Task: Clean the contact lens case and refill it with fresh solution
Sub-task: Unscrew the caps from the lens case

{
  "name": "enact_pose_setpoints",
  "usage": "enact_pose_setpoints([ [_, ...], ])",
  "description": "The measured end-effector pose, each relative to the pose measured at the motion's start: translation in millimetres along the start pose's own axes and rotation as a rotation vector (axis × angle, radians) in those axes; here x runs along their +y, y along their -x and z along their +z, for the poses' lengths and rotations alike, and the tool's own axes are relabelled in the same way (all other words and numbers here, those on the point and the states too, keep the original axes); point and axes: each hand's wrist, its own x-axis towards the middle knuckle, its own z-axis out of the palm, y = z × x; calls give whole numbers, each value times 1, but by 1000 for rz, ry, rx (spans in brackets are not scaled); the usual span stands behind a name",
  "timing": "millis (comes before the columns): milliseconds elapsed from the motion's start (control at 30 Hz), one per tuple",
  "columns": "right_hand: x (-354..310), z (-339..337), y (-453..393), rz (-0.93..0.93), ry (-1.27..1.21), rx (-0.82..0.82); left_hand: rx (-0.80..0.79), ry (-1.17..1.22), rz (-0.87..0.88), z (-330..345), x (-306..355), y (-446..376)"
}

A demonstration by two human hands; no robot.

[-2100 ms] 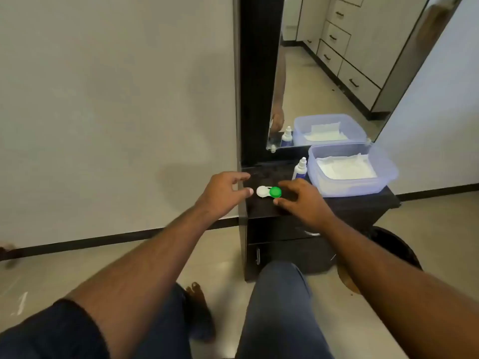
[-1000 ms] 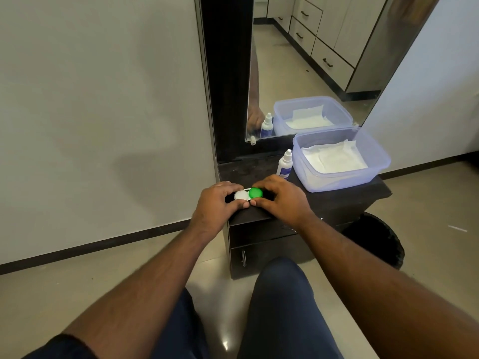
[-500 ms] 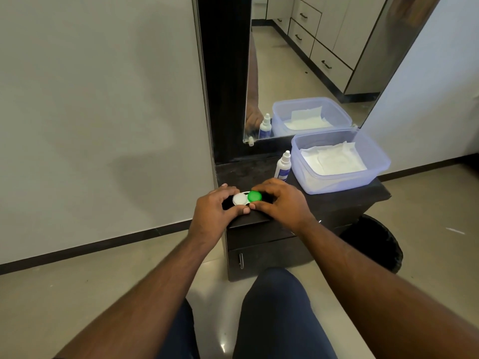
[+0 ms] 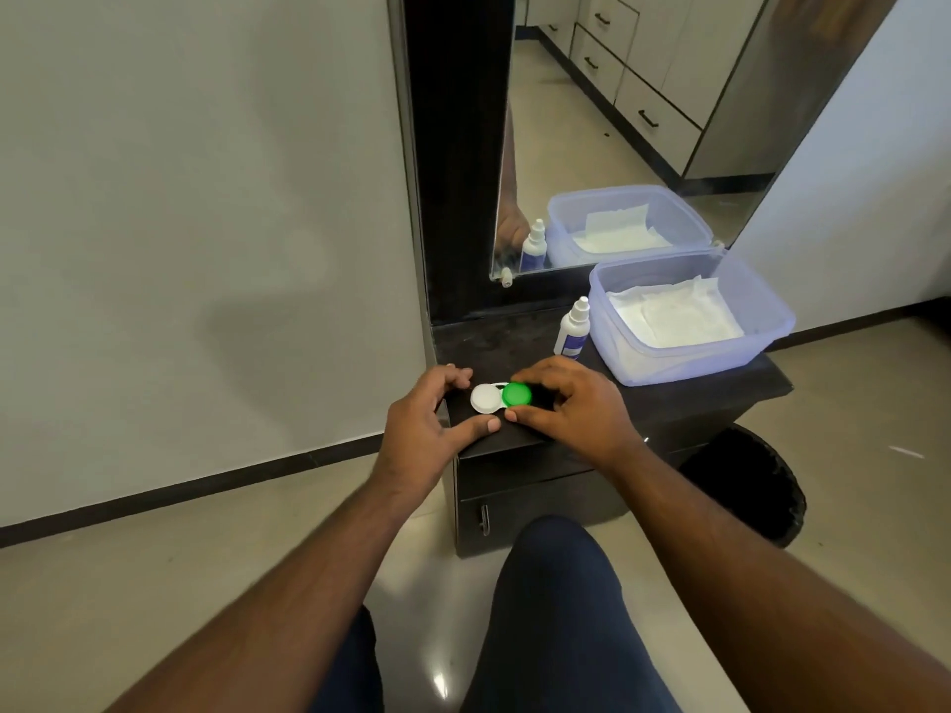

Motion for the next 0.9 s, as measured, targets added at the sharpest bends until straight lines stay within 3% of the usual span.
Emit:
enact_pose_setpoints([
  [900,-2,-2,0,21,-26,-35,0,-3,-11,1,-1,2],
])
